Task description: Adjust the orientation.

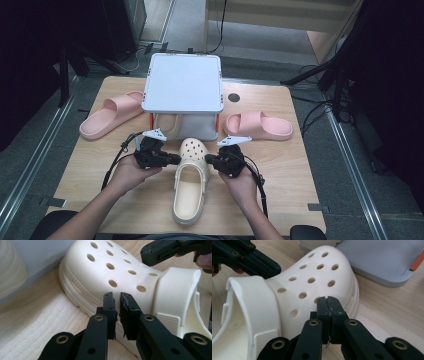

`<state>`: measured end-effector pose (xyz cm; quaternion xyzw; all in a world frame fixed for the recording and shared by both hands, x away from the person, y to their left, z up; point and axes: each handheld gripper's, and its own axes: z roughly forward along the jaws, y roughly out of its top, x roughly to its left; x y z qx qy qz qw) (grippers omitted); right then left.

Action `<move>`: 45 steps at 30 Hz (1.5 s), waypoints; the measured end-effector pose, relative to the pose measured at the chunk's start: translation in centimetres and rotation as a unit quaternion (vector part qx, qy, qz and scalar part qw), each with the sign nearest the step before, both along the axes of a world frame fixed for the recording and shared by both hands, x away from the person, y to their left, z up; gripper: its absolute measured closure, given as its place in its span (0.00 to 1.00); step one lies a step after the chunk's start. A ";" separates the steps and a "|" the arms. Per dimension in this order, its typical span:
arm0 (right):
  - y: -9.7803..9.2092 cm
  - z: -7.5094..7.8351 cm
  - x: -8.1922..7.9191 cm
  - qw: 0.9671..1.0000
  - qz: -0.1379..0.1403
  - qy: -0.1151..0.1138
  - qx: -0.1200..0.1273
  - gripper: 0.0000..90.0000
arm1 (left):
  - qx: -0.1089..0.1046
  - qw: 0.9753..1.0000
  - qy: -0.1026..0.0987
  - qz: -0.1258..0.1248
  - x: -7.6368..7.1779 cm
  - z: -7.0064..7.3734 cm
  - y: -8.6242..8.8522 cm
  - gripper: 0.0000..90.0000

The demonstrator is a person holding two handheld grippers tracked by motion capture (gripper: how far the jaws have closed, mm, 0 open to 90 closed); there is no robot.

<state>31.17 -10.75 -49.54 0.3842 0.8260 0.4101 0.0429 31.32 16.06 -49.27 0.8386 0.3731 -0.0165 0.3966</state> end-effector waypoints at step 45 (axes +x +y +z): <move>1.7 1.8 -6.7 0.997 -0.059 -0.009 0.045 0.44 | -0.025 0.996 -0.066 0.056 7.1 12.3 5.1 0.77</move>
